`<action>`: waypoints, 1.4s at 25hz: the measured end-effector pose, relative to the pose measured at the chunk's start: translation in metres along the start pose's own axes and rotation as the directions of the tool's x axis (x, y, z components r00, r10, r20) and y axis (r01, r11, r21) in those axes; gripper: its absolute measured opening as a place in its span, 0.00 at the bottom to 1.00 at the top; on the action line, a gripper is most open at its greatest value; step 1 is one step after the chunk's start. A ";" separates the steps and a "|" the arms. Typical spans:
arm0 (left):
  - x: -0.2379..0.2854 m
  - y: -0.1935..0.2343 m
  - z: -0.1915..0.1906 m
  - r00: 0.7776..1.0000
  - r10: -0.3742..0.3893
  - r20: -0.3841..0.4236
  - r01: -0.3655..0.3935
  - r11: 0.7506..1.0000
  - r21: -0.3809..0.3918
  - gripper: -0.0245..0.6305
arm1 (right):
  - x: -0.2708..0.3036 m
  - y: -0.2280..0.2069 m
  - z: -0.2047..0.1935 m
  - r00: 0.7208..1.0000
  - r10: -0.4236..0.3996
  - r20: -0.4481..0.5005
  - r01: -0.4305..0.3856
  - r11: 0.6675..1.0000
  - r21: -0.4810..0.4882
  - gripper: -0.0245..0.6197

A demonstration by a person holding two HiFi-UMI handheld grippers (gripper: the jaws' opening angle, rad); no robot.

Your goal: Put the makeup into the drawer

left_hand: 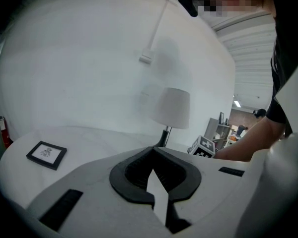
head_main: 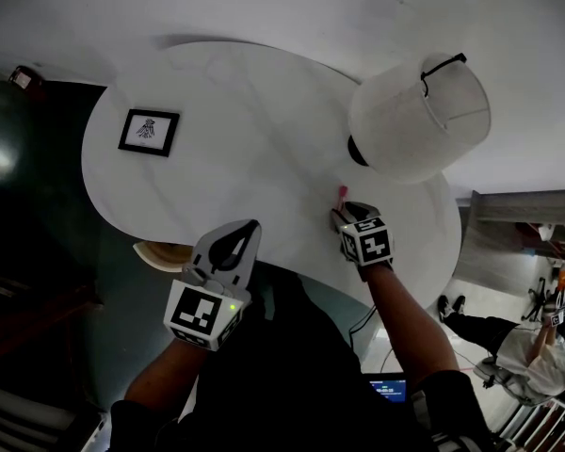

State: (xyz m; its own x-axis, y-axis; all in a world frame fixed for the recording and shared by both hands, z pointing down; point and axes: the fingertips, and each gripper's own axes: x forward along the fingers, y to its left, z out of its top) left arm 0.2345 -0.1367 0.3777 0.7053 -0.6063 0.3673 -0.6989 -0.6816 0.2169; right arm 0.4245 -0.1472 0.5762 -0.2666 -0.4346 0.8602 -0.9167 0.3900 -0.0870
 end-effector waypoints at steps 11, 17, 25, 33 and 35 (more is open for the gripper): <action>0.000 0.003 -0.001 1.000 0.001 0.000 -0.001 1.000 -0.013 0.05 | -0.008 -0.001 -0.008 0.999 0.004 -0.055 -0.006 0.999 -0.049 0.20; -0.002 0.000 -0.002 1.000 -0.015 -0.007 0.015 1.000 -0.014 0.05 | -0.016 -0.008 -0.015 0.998 0.002 -0.069 -0.003 1.000 -0.024 0.20; 0.003 -0.009 -0.003 1.000 -0.024 -0.018 0.024 1.000 -0.010 0.05 | 0.002 -0.008 -0.006 0.997 0.004 -0.071 -0.002 1.000 0.019 0.21; -0.009 -0.009 0.004 1.000 0.008 -0.005 -0.008 1.000 -0.010 0.05 | -0.005 -0.014 -0.018 0.995 -0.001 -0.096 -0.004 0.999 -0.047 0.13; -0.013 -0.008 0.005 1.000 0.019 -0.003 -0.019 1.000 -0.013 0.05 | -0.005 -0.016 -0.021 0.994 0.012 -0.107 -0.016 0.999 -0.033 0.13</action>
State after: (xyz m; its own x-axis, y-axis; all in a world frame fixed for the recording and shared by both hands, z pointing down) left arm 0.2315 -0.1258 0.3666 0.6917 -0.6177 0.3740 -0.7134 -0.6649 0.2214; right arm 0.4471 -0.1339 0.5841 -0.2444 -0.3401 0.9081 -0.9021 0.4232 -0.0843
